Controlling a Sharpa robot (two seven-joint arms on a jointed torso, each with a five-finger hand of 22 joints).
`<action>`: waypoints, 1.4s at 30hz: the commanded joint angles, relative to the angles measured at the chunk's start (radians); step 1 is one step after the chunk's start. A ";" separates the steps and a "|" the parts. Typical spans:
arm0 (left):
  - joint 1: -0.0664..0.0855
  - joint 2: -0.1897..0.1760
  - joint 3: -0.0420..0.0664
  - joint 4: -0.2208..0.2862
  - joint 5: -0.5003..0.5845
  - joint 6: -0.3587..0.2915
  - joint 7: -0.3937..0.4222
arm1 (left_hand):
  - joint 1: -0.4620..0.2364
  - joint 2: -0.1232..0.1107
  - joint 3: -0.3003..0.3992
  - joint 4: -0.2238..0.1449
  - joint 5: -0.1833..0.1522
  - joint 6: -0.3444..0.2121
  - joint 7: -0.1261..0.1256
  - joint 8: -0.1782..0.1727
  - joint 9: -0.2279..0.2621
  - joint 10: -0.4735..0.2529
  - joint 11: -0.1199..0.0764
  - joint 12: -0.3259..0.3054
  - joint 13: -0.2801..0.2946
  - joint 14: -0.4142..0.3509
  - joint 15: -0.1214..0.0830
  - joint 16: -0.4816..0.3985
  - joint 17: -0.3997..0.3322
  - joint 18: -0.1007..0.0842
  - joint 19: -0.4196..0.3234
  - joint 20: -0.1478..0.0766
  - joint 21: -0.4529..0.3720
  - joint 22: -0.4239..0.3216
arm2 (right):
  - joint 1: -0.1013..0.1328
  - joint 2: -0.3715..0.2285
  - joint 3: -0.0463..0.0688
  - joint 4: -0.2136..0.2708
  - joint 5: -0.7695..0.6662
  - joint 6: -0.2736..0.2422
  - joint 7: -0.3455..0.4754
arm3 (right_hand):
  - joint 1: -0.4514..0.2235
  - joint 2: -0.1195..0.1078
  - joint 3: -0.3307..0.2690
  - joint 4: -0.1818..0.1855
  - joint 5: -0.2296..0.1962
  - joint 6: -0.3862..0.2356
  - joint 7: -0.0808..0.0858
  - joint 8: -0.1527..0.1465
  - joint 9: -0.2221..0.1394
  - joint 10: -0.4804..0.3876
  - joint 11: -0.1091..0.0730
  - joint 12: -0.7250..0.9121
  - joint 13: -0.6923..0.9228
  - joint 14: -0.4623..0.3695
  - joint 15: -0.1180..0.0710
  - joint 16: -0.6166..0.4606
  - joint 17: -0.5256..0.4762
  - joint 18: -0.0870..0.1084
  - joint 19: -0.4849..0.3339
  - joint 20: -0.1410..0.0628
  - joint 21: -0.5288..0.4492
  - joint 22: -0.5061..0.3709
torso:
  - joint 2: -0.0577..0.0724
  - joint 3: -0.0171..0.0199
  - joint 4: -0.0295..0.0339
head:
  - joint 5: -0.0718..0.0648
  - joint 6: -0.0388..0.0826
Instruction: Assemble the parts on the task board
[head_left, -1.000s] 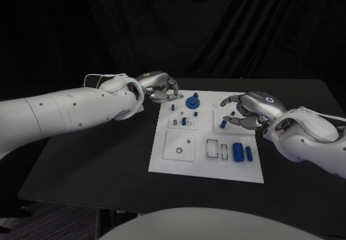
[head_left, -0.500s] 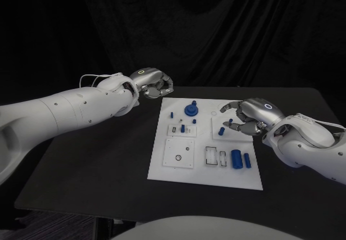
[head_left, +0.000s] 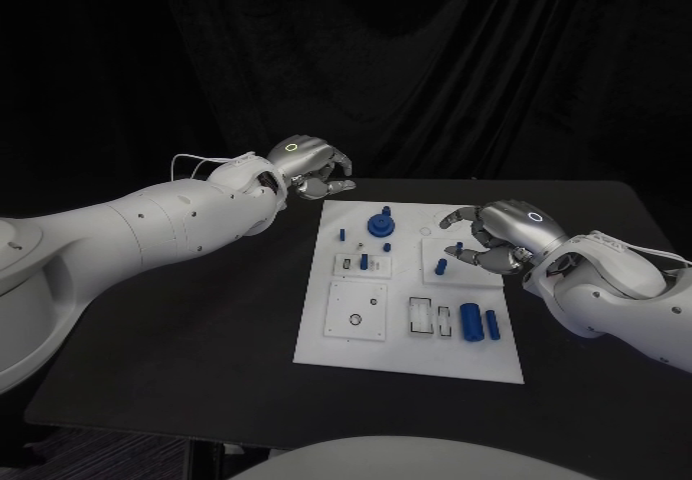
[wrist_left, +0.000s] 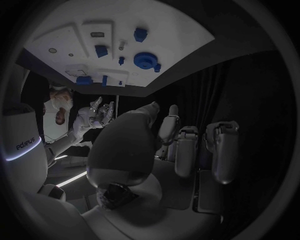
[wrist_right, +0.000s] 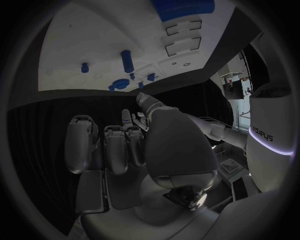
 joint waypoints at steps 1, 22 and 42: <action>0.000 -0.014 0.001 0.062 -0.090 0.087 -0.129 | -0.094 0.035 -0.044 0.002 -0.014 0.058 0.004 0.005 -0.016 0.059 0.003 0.048 0.059 0.105 -0.008 0.003 0.263 -0.018 0.059 -0.008 0.034 0.231 | -0.003 -0.001 0.001 -0.001 0.001 -0.022 0.003 | 0.000 0.011 0.006 0.003 0.003 0.011 0.001 0.004 -0.002 0.023 -0.006 0.002 0.161 0.081 -0.005 0.004 0.197 0.006 0.002 0.000 0.005 0.191 | 0.000 -0.0017 0.0009 | -0.002 -0.007; 0.053 -0.077 0.001 0.306 0.279 0.492 -0.493 | 0.122 0.049 -0.027 -0.150 0.287 0.116 -0.003 0.056 -0.089 0.249 0.008 0.375 0.263 0.105 -0.002 0.003 0.263 -0.038 0.104 -0.003 0.110 0.263 | -0.002 -0.020 0.001 0.017 0.017 -0.019 0.003 | -0.005 0.025 0.012 0.011 0.004 0.018 0.002 0.004 -0.007 0.025 -0.006 0.004 0.162 0.082 -0.004 0.005 0.199 0.005 0.004 0.000 0.007 0.192 | 0.007 0.0019 0.0041 | -0.019 -0.049; 0.118 -0.031 0.001 0.370 0.292 0.823 -0.810 | -0.041 0.048 -0.074 -0.033 0.088 0.010 -0.038 0.304 0.373 0.249 -0.023 0.375 0.263 0.105 -0.034 0.003 0.263 -0.038 0.104 -0.035 0.110 0.263 | 0.007 -0.024 0.001 0.034 0.019 -0.023 -0.001 | -0.008 0.029 0.015 0.013 0.003 0.021 0.002 0.004 -0.009 0.027 -0.005 0.006 0.164 0.082 -0.004 0.007 0.201 0.004 0.006 0.000 0.010 0.193 | 0.017 0.0051 -0.0045 | -0.022 -0.049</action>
